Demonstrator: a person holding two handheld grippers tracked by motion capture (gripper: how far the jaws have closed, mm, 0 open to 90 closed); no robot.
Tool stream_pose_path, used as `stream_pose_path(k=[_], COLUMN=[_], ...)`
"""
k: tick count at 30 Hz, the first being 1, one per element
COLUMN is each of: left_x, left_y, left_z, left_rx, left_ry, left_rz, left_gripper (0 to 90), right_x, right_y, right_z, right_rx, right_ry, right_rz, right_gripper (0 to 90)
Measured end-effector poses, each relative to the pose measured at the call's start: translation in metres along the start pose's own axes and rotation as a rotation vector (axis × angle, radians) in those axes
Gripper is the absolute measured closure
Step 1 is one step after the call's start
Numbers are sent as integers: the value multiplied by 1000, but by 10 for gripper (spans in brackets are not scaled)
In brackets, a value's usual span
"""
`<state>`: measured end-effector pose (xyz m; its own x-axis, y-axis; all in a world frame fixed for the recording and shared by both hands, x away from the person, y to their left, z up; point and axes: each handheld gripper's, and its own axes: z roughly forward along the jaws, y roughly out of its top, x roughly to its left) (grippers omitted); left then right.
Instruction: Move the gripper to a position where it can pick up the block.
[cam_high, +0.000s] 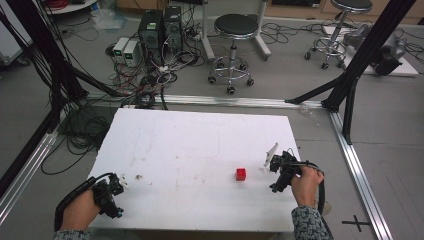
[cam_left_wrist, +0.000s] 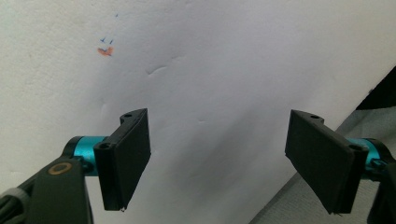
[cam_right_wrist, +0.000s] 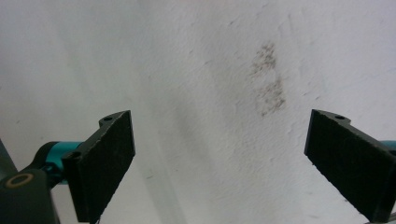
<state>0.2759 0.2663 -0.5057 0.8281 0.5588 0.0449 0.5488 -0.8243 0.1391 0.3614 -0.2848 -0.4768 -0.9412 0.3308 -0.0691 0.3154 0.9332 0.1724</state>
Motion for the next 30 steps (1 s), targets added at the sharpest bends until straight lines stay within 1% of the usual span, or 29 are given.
stream_pose_path(k=[1, 2, 4, 6, 7, 11, 16, 19, 20, 21, 26, 27, 30], left_x=[0, 0, 0, 0, 0, 0, 0, 1, 1, 1, 1, 1, 1], left_y=[0, 0, 0, 0, 0, 0, 0, 0, 0, 0, 0, 0, 1], left_z=[0, 0, 0, 0, -1, -2, -1, -1, -1, -2, -1, -1, -1], left_rx=[0, 0, -2, -2, -1, -5, -11, -11, -11, -12, -14, -11, -10], left_ry=[0, 1, 2, 1, 1, 1, 1, -2, -2, -2, 0, -5, -4], left_rz=[0, 2, 1, 0, 2, -1, -4, -4, -4, -6, -5, -4, -3], left_gripper=[226, 226, 226, 226, 226, 226, 226, 226, 226, 226, 226, 226, 226], right_x=[-2, -2, -5, -5, -7, -8, -8, -8, -8, -9, -7, -7, -6], right_y=[3, 3, 10, 13, 20, 32, 49, 58, 60, 62, 68, 69, 72], right_z=[-1, -1, -3, -3, -3, -1, 3, 7, 8, 9, 16, 17, 20], right_rx=[3, 3, -1, 5, 7, 9, 11, 8, 8, 8, 19, 16, 13], right_ry=[1, 1, -2, -6, -8, -14, -20, -9, -4, -6, -5, -11, -9], right_rz=[-10, -10, -39, -45, -76, -118, -156, -164, -156, -168, -179, -189, -194], right_gripper=[78, 78, 78, 78, 78, 78, 78, 78, 78, 78, 78, 78, 78])
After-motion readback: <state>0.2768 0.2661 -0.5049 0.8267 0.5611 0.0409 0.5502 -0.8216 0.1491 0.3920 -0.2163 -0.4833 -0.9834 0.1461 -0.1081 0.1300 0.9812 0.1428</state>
